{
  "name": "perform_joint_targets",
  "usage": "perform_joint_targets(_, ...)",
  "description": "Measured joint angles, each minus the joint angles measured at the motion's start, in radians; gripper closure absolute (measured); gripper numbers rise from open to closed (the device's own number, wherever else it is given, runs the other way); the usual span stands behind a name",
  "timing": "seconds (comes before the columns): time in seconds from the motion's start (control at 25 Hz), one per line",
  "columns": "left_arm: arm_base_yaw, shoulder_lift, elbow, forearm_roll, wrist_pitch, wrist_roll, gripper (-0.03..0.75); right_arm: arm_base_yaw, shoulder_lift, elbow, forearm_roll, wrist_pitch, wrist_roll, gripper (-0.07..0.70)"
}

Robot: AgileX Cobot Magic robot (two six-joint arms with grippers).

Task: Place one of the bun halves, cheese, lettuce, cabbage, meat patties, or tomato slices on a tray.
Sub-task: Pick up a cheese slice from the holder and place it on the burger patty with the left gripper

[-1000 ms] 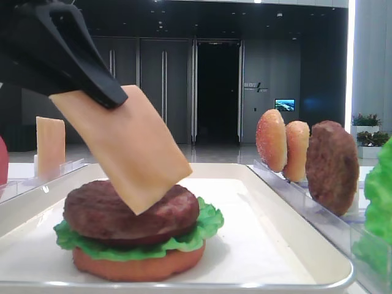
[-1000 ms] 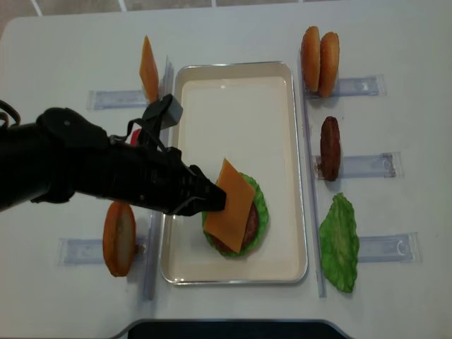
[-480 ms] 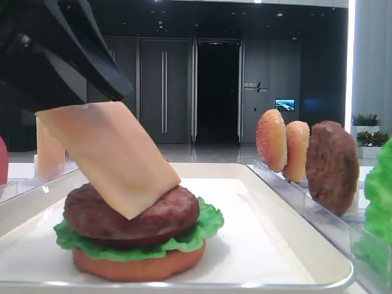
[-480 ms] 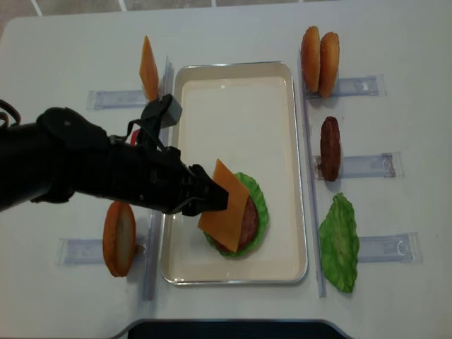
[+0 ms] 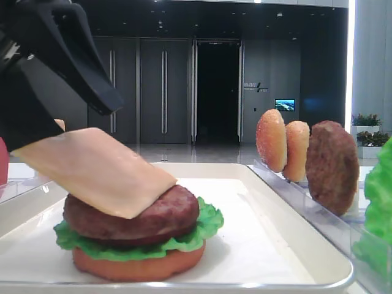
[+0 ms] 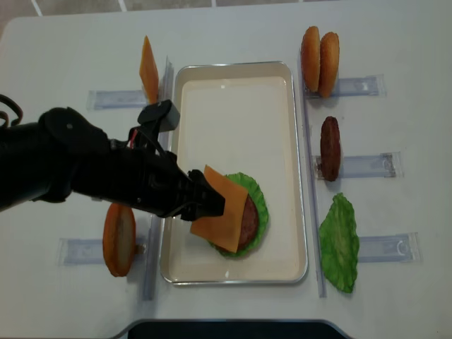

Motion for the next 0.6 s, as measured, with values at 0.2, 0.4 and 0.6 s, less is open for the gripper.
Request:
perform_joint_targets(0.2, 0.0, 0.0, -0.017, 0.048, -0.005, -0.035, 0.18, 0.0, 0.0, 0.0, 0.0, 0.0, 0.0, 0.097)
perform_joint_targets(0.4, 0.0, 0.0, -0.057, 0.11, -0.004, -0.091, 0.174, 0.0, 0.0, 0.0, 0.0, 0.0, 0.0, 0.097)
perform_joint_targets(0.6, 0.0, 0.0, -0.087, 0.163, 0.01, -0.144, 0.174, 0.0, 0.0, 0.0, 0.0, 0.0, 0.0, 0.097)
